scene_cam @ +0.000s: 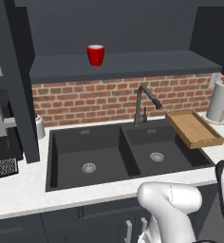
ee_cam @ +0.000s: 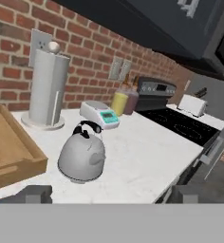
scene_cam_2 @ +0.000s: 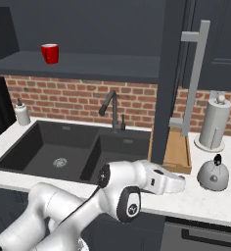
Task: Pick the kettle from the counter and place it on the tray. Then pick the mug from the cabinet and place it on the tray. Then close the cabinet doors.
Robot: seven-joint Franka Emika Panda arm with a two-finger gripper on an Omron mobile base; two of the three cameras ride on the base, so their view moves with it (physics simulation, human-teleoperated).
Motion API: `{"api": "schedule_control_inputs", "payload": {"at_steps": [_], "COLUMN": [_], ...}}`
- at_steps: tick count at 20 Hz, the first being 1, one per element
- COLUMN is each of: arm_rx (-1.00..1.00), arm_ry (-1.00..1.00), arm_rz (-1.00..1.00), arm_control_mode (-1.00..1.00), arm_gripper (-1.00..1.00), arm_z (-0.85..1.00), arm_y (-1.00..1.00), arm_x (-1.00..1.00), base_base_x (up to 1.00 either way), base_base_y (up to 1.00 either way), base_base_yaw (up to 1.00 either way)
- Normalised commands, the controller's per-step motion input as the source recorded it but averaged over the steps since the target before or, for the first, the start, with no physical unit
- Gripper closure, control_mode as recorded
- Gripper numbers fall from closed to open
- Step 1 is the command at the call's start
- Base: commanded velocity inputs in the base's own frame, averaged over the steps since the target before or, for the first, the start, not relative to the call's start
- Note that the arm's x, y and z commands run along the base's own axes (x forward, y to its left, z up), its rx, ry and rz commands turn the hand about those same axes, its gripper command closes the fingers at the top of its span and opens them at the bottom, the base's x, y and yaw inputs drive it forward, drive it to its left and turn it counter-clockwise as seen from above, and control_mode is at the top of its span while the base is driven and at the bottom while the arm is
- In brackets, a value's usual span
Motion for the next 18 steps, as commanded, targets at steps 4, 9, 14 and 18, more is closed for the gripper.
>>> {"api": "schedule_control_inputs", "payload": {"at_steps": [4, 9, 14, 18], "arm_rx": [0.11, 0.13, 0.17, 0.22], "arm_ry": [-0.06, -0.15, -0.16, -0.01], "arm_rz": [0.23, 0.29, 0.31, 0.23], "arm_control_mode": [-1.0, -1.0, -1.0, -1.0], "arm_gripper": [-1.0, -1.0, -1.0, -1.0], "arm_z": [-0.14, -0.21, -0.17, 0.02], "arm_y": [-0.45, -0.38, -0.26, -0.27], "arm_x": [0.06, 0.03, 0.03, 0.1], "base_base_x": [0.0, 0.0, 0.0, 0.0], "base_base_y": [0.0, 0.0, 0.0, 0.0], "base_base_yaw": [0.0, 0.0, 0.0, 0.0]}}
